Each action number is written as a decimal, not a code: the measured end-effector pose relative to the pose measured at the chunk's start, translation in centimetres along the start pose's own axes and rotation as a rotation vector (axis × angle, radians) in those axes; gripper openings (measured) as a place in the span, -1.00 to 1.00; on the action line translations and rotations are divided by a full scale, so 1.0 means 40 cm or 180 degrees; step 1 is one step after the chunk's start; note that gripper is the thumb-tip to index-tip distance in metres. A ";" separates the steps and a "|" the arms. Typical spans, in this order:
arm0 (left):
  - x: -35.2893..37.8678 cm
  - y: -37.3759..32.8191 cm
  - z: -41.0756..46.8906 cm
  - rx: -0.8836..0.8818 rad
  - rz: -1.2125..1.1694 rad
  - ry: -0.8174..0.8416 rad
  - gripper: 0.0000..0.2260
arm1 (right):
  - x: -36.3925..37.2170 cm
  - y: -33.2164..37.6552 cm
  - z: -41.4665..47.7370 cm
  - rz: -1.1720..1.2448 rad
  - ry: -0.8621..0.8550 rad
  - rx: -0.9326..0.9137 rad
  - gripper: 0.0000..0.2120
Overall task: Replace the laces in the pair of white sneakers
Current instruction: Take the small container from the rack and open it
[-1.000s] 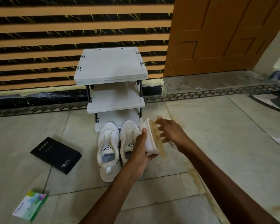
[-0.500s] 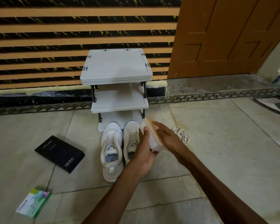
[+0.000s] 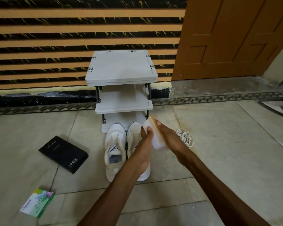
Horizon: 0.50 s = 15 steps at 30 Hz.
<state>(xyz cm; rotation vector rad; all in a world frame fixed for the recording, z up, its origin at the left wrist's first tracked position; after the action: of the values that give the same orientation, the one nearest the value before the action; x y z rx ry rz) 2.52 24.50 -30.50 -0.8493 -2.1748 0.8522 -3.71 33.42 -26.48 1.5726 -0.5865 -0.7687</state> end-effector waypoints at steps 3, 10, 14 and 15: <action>-0.016 -0.037 -0.027 -0.0104 -0.0497 0.0342 -0.51 | -0.010 0.009 0.004 -0.0399 0.0403 -0.0268 -0.61; -0.014 -0.062 -0.053 -0.0082 -0.1274 0.0578 -0.39 | -0.012 0.028 0.014 -0.0964 0.0541 -0.0817 -0.43; -0.012 -0.080 -0.046 0.0100 -0.1569 0.0354 -0.44 | -0.008 -0.007 0.008 0.0165 -0.0954 -0.0345 -0.52; -0.008 -0.080 -0.047 0.0159 -0.1560 0.0260 -0.47 | 0.001 -0.016 0.004 0.0433 -0.1053 -0.0089 -0.55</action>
<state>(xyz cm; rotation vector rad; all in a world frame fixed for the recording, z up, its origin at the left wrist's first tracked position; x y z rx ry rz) 3.04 23.04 -27.12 -0.2933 -2.1436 0.6076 -3.83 33.37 -27.11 1.3727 -0.9098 -0.9362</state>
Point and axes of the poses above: each hand's wrist, its own z-axis towards the middle knuckle, its own x-axis out of the palm, y = z × x, the point moved 2 cm from there along z, towards the middle knuckle, and after that the axes turned 12 degrees about -x, right-handed, at the moved point
